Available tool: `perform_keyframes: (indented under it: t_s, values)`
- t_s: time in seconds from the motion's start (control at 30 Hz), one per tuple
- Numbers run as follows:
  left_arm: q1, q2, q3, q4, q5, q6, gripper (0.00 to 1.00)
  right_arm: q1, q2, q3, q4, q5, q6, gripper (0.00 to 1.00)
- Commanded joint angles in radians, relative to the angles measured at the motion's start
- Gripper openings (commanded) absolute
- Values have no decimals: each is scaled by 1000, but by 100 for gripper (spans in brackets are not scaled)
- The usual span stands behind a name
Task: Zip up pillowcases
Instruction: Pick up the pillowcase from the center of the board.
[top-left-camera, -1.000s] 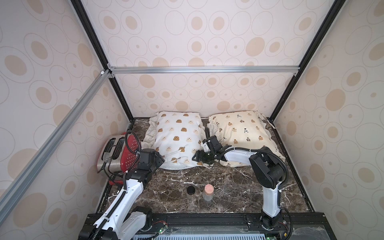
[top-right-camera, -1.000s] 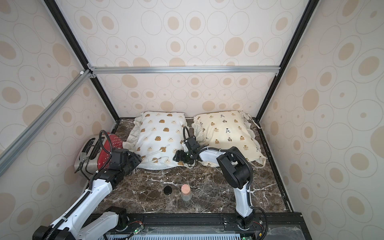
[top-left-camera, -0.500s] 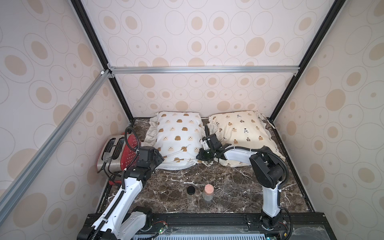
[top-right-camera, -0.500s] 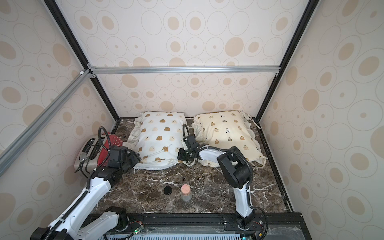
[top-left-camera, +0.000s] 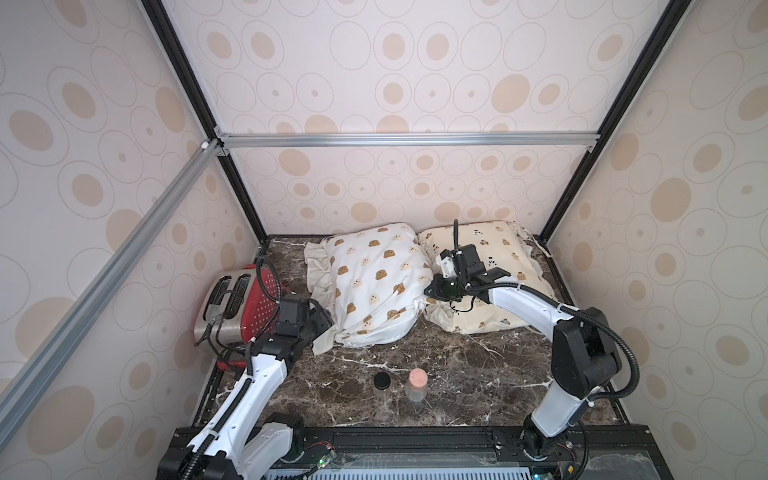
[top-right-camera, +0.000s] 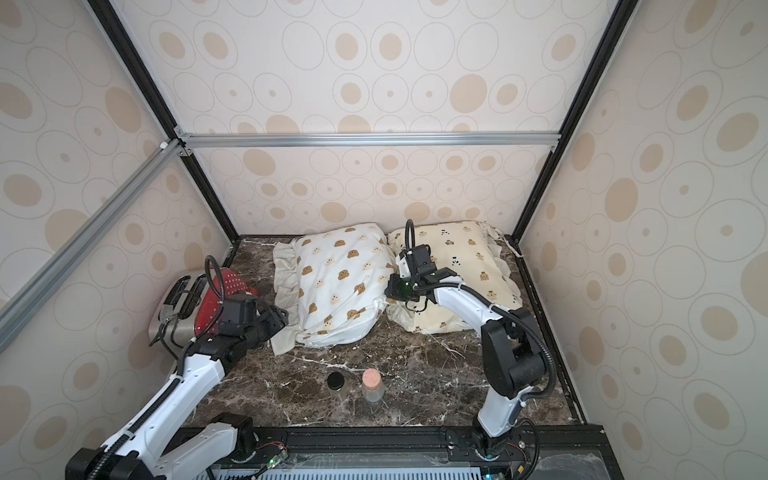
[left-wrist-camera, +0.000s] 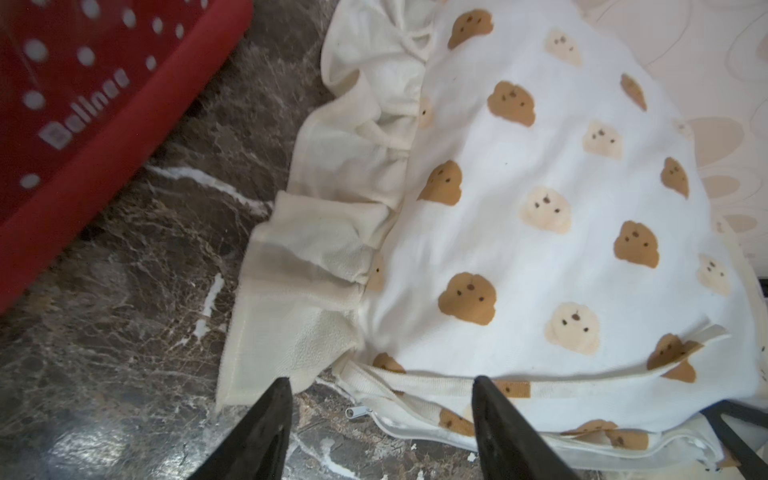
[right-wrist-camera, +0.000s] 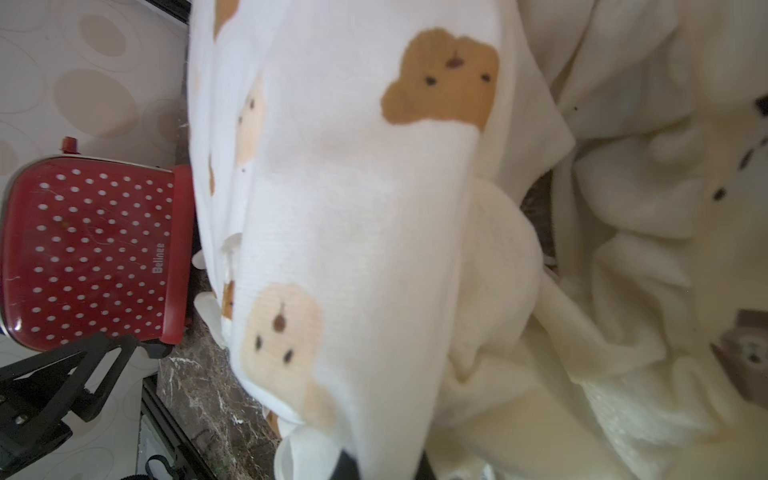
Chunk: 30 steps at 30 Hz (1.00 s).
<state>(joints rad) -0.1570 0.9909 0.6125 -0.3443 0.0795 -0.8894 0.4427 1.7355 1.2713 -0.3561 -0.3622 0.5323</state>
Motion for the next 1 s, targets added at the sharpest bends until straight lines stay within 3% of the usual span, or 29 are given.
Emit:
perform_keyframes:
  t_s: [0.0, 0.43, 0.97]
  values:
    - [4, 15, -64, 68, 68, -36, 65, 4, 6, -22, -49, 34, -25, 0]
    - [-26, 114, -224, 312, 77, -164, 51, 3, 0, -70, -24, 48, -7, 3]
    - [-30, 316, -170, 441, 72, -147, 34, -2, 18, -127, 38, 16, 21, 3]
